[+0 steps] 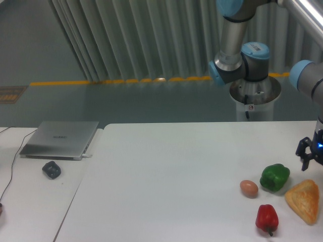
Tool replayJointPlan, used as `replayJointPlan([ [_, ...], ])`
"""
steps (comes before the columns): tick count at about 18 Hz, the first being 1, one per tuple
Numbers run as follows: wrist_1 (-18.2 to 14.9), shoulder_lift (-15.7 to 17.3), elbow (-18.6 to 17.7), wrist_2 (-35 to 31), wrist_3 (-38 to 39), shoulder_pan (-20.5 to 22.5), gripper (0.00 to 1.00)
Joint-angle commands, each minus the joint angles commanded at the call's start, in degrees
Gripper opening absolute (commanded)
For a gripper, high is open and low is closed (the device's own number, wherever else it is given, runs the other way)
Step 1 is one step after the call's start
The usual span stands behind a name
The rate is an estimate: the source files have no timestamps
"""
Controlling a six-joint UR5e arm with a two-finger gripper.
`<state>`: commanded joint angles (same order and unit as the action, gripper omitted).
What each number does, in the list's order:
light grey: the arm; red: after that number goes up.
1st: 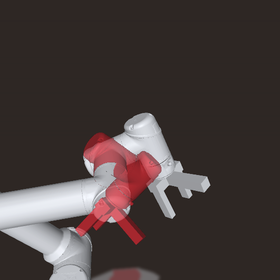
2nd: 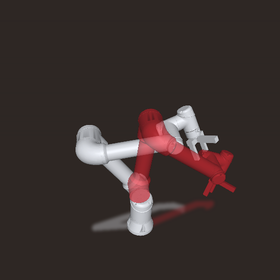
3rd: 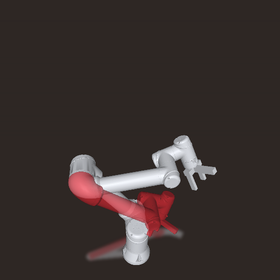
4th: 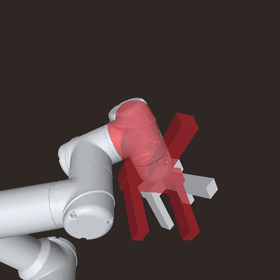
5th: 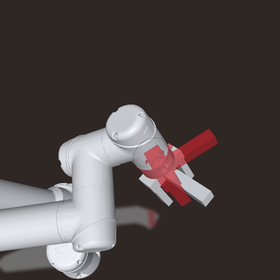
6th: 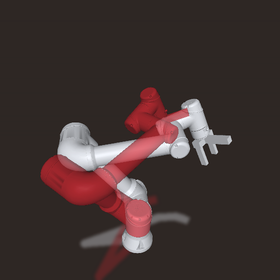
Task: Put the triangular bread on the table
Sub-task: 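Open the gripper and lift it away from the bread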
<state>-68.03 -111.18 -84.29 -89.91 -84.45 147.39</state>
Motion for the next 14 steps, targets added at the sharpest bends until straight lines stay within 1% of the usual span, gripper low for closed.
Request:
replayJointPlan([
  [3,0.3,0.4,0.2,-0.5,-6.3,0.0,1.0],
  [5,0.3,0.3,0.9,-2.7,-9.1,0.0,1.0],
  [7,0.3,0.3,1.1,-4.1,-10.3,0.0,1.0],
  [14,0.3,0.4,1.2,-4.0,-10.5,0.1,1.0],
])
